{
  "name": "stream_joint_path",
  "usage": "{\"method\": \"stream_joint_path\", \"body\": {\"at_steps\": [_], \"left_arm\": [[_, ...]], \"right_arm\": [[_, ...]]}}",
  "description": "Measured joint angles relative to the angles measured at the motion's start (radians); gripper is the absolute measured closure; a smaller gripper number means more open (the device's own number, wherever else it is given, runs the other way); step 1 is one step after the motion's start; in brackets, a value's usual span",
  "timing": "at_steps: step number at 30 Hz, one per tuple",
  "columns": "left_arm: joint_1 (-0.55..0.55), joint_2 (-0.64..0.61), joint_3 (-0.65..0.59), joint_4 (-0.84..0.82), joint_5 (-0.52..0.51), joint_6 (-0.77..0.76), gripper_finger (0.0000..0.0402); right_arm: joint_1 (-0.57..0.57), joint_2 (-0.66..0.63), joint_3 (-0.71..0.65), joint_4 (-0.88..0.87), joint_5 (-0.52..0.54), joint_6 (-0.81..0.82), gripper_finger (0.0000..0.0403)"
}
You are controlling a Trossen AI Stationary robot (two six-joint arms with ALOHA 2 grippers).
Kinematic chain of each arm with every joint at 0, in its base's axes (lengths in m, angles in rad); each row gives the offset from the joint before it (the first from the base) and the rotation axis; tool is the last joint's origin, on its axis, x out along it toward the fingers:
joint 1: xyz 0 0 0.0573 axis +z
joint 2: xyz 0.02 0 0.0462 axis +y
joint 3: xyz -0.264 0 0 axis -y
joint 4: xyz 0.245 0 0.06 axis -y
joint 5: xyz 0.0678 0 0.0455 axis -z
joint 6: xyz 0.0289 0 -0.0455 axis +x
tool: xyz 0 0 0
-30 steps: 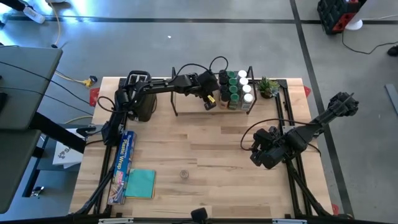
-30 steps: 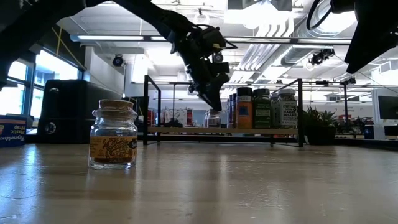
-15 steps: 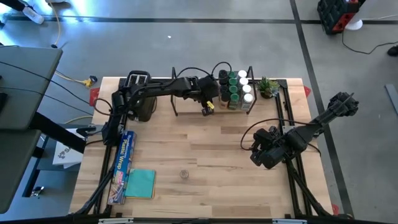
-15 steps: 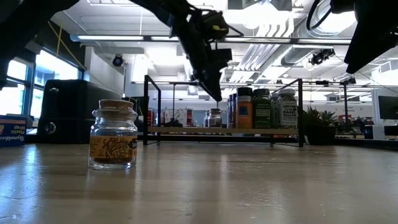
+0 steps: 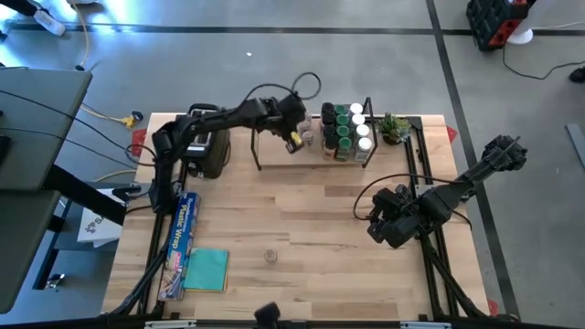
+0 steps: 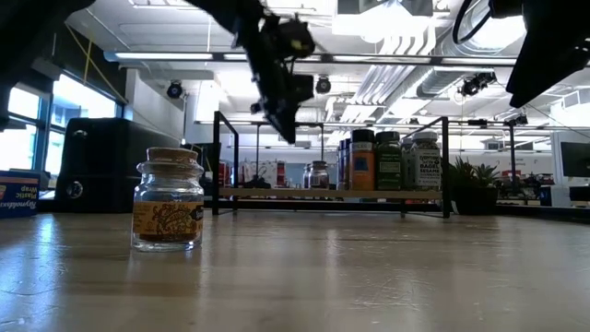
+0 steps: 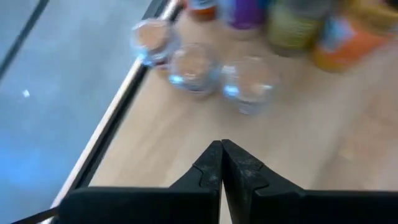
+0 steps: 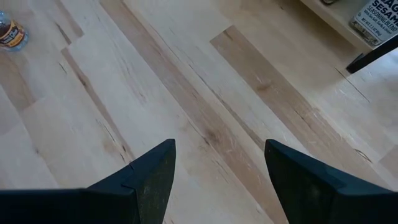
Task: Shelf spices
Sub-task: Put the brown seasoning bottle on the shelf and align it with the other brown seasoning bottles
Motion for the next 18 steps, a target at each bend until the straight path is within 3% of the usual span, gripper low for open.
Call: {"method": "stream_joint_path", "body": {"at_steps": [7, 18], "left_arm": [[0.107, 0.075, -0.006, 0.11, 0.101, -0.071, 0.0401], [0.143, 0.117, -0.007, 0.162, 0.109, -0.073, 0.0401]], "right_arm": [[0.0, 0.0, 0.0, 0.005, -0.006, 0.0, 0.0163], [0.0, 0.0, 0.0, 0.004, -0.029, 0.011, 0.0163]]}}
